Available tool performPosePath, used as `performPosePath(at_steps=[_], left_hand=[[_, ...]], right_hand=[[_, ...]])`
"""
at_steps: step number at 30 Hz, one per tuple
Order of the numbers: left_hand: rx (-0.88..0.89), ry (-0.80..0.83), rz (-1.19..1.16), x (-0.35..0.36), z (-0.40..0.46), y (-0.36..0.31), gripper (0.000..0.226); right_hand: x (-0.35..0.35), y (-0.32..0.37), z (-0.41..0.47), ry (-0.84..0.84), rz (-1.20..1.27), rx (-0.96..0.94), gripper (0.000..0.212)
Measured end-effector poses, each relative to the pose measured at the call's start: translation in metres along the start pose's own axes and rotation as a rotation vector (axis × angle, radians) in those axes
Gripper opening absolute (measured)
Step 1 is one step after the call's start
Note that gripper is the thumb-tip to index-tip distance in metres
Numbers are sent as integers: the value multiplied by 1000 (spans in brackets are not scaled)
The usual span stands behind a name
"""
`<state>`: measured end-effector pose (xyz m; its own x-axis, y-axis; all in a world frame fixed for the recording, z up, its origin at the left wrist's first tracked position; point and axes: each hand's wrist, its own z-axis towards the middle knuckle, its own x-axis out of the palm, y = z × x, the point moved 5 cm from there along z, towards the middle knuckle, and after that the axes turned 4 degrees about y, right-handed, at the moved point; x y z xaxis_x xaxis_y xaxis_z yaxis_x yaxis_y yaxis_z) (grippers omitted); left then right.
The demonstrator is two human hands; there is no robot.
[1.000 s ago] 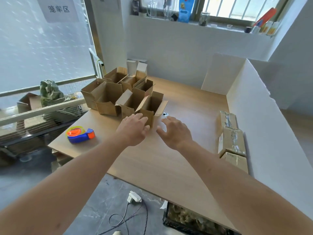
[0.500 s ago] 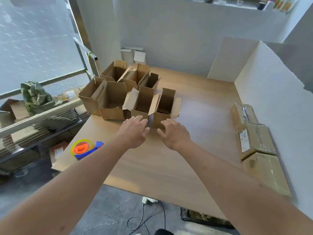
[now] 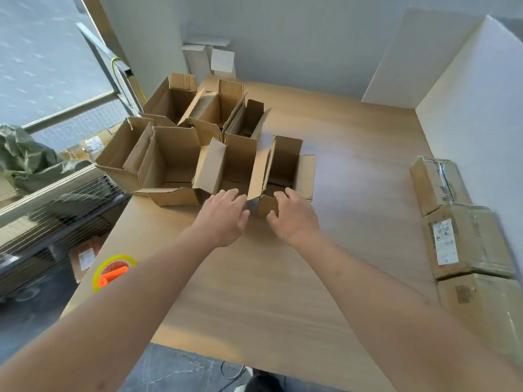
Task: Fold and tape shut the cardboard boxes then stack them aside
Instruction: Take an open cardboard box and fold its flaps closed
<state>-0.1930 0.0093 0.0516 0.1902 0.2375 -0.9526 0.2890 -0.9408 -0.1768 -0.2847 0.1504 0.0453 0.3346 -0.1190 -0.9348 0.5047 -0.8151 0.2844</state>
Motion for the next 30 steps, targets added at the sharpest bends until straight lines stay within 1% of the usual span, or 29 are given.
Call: performPosePath(at_steps=[2, 6, 13, 15, 20, 24, 28, 30], left_hand=[[-16, 11, -24, 7, 17, 8, 48], [-28, 33, -34, 19, 34, 23, 50], [26, 62, -7, 24, 27, 38, 49], [60, 48, -2, 21, 23, 41, 49], [162, 53, 23, 20, 2, 50, 50], [224, 80, 20, 21, -37, 68, 49], [256, 119, 58, 35, -76, 104, 45], [242, 147, 56, 43, -90, 124, 43]], right_hand=[[11, -8, 25, -2, -21, 42, 43], [27, -17, 43, 6, -129, 104, 31], [24, 12, 26, -10, -252, 33, 28], [23, 18, 15, 1, -273, 53, 26], [43, 31, -21, 34, -202, 173, 33], [67, 67, -55, 42, -172, 196, 39], [94, 114, -81, -6, 42, 238, 36], [106, 137, -90, -13, 130, 254, 32]])
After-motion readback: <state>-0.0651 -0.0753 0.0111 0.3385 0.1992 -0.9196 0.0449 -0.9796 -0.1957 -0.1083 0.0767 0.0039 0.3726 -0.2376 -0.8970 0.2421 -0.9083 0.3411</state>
